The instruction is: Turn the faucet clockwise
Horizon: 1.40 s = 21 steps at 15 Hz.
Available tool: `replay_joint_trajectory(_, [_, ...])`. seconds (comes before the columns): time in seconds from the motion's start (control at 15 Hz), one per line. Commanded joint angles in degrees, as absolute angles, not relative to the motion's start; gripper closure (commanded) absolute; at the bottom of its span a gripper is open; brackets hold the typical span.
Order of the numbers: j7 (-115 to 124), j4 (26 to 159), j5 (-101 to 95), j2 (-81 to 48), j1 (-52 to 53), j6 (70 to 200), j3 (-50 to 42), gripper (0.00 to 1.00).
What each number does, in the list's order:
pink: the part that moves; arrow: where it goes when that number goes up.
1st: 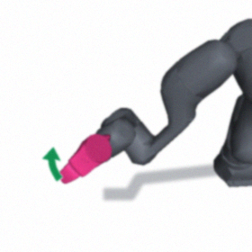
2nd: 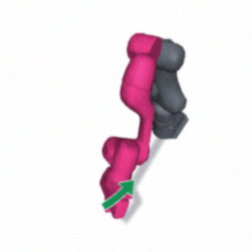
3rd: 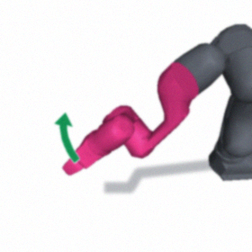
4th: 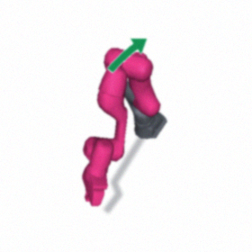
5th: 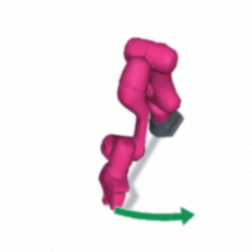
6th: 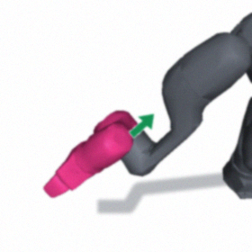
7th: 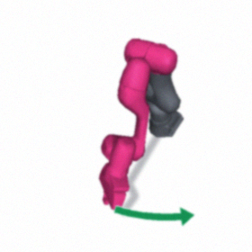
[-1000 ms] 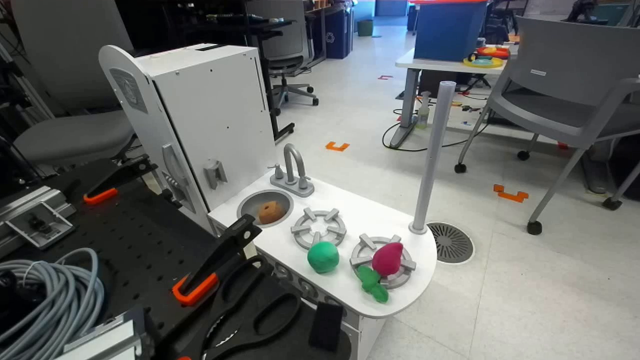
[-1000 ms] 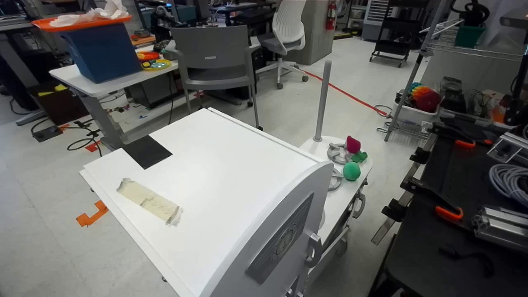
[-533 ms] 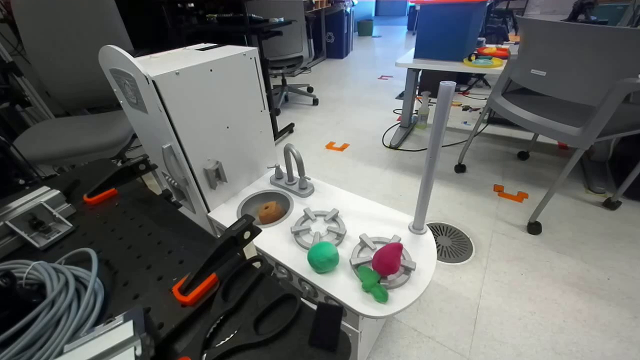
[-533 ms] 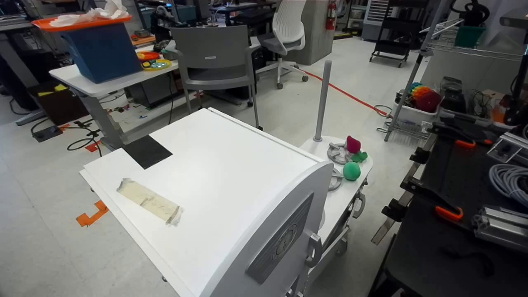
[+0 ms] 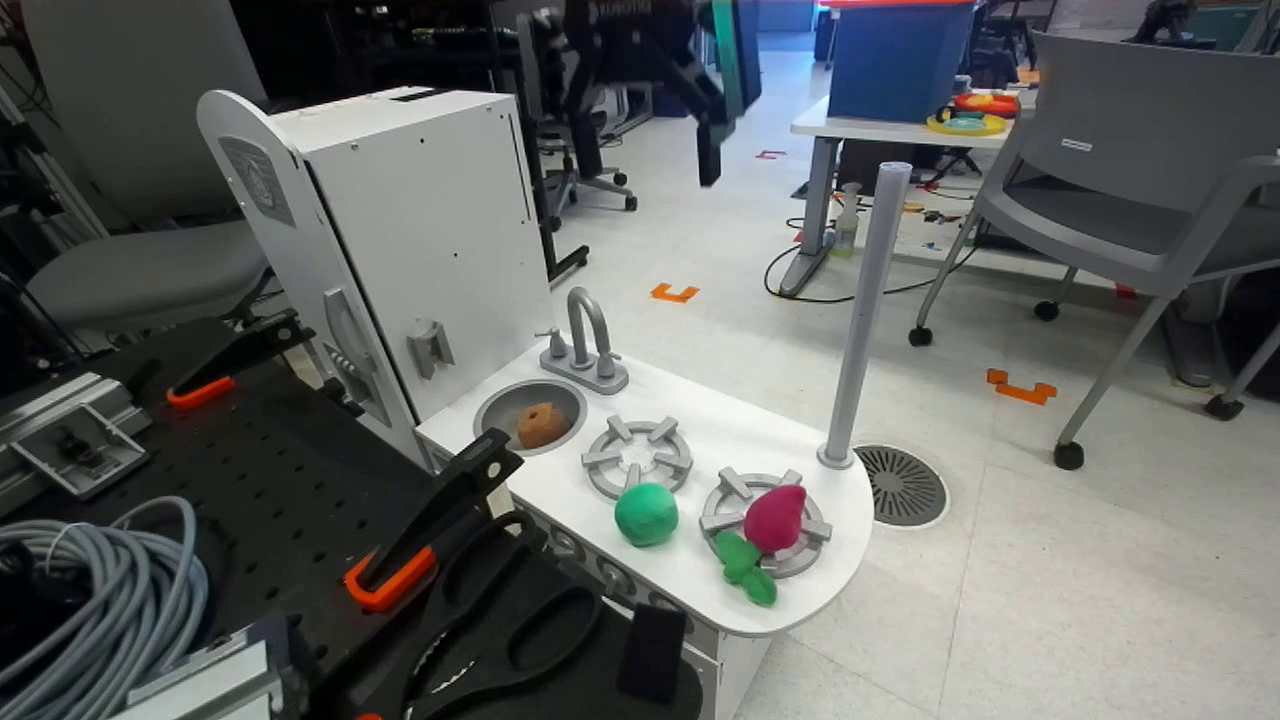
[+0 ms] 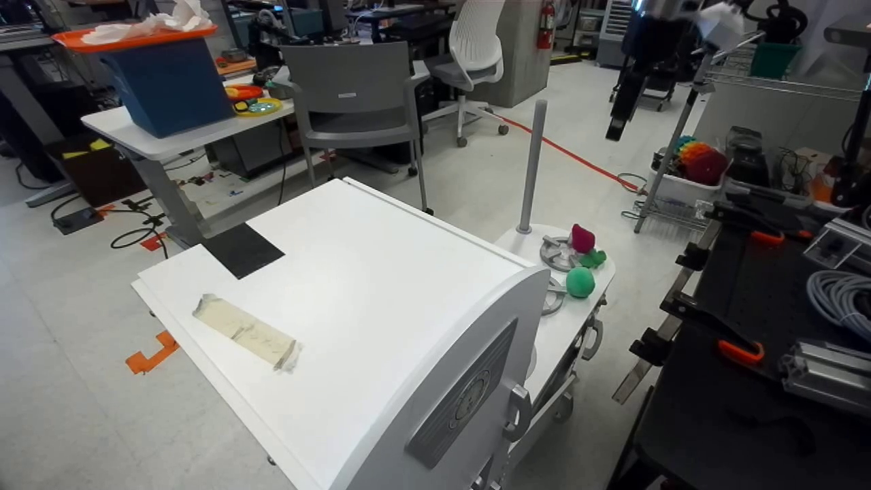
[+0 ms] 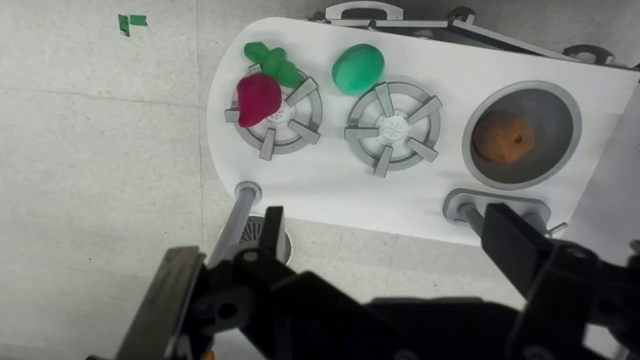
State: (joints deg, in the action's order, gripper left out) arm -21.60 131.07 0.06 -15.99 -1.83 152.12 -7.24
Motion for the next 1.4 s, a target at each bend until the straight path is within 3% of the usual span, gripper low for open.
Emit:
replay_joint_trajectory(0.0, [-22.4,125.2,-0.4,-27.1,-4.2,158.6,-2.1,0.00])
replay_joint_trajectory(0.53, [-31.2,112.3,-0.1,-45.7,-15.1,165.1,15.7,0.00])
replay_joint_trajectory(1.33, [-50.5,100.9,-10.2,-62.1,-16.6,161.0,17.7,0.00])
